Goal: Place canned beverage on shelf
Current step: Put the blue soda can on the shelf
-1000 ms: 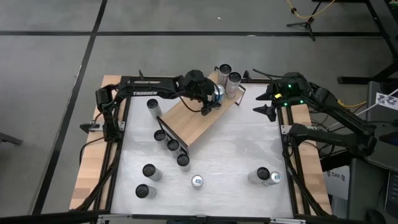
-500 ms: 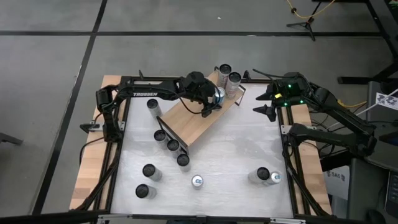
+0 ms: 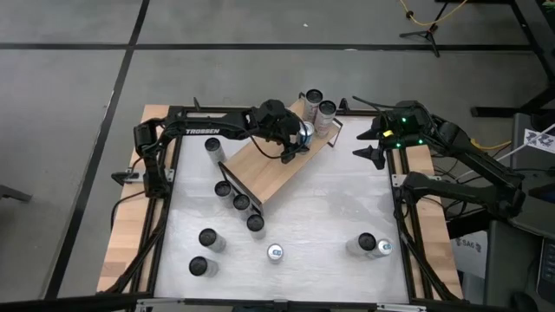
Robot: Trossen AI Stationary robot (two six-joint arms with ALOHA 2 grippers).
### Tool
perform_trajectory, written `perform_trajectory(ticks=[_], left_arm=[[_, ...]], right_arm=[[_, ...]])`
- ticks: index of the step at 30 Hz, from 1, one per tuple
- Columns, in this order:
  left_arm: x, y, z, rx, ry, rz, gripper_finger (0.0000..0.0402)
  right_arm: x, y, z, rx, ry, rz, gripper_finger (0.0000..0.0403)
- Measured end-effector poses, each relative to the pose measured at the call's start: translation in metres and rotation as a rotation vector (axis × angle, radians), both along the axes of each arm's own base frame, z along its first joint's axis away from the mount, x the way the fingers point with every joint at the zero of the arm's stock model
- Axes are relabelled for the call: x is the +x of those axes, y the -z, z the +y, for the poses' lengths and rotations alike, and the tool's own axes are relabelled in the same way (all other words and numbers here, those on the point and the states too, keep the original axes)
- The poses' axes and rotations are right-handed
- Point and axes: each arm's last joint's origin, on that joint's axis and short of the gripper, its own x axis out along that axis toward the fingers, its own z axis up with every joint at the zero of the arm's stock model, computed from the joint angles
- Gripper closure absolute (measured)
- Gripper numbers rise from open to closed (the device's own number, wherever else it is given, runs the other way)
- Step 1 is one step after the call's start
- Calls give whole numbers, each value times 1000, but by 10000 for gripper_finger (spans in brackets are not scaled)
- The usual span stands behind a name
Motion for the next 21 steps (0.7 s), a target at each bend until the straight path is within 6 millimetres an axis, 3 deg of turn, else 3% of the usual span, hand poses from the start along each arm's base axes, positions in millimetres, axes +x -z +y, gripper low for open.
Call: perform_trajectory(ticks=[21], left_arm=[[0,0,0,34,-59,9,140]], right_arm=[[0,0,0,0,0,0,98]])
